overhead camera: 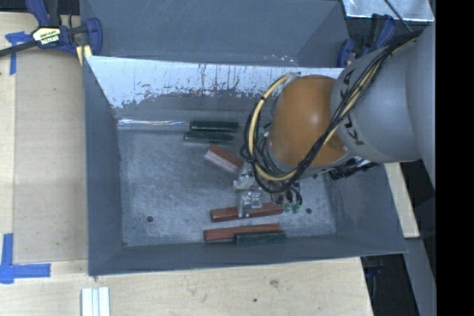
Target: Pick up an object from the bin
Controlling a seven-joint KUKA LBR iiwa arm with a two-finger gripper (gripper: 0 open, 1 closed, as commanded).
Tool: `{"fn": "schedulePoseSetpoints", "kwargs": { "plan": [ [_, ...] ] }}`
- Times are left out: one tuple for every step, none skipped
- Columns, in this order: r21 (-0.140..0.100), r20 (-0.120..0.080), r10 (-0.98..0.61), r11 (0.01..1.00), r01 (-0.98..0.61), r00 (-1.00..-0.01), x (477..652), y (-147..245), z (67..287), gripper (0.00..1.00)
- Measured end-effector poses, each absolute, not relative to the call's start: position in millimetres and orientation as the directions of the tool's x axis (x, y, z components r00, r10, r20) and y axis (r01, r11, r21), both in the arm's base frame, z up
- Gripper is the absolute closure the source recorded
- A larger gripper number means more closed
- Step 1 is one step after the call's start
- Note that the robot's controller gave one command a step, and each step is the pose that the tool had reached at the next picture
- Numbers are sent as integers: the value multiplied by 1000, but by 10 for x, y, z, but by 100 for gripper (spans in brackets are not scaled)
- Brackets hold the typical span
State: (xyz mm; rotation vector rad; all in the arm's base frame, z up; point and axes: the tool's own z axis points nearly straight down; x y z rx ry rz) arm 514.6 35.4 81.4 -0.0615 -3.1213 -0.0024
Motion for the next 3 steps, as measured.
{"fn": "schedulePoseSetpoints", "kwargs": {
  "plan": [
    [0,2,37,999,37,-999,5194,413,1231,100],
    [0,-4,44,999,44,-999,5680,360,1308,0],
    [1,-4,44,999,44,-999,5680,360,1308,0]
  ]
}}
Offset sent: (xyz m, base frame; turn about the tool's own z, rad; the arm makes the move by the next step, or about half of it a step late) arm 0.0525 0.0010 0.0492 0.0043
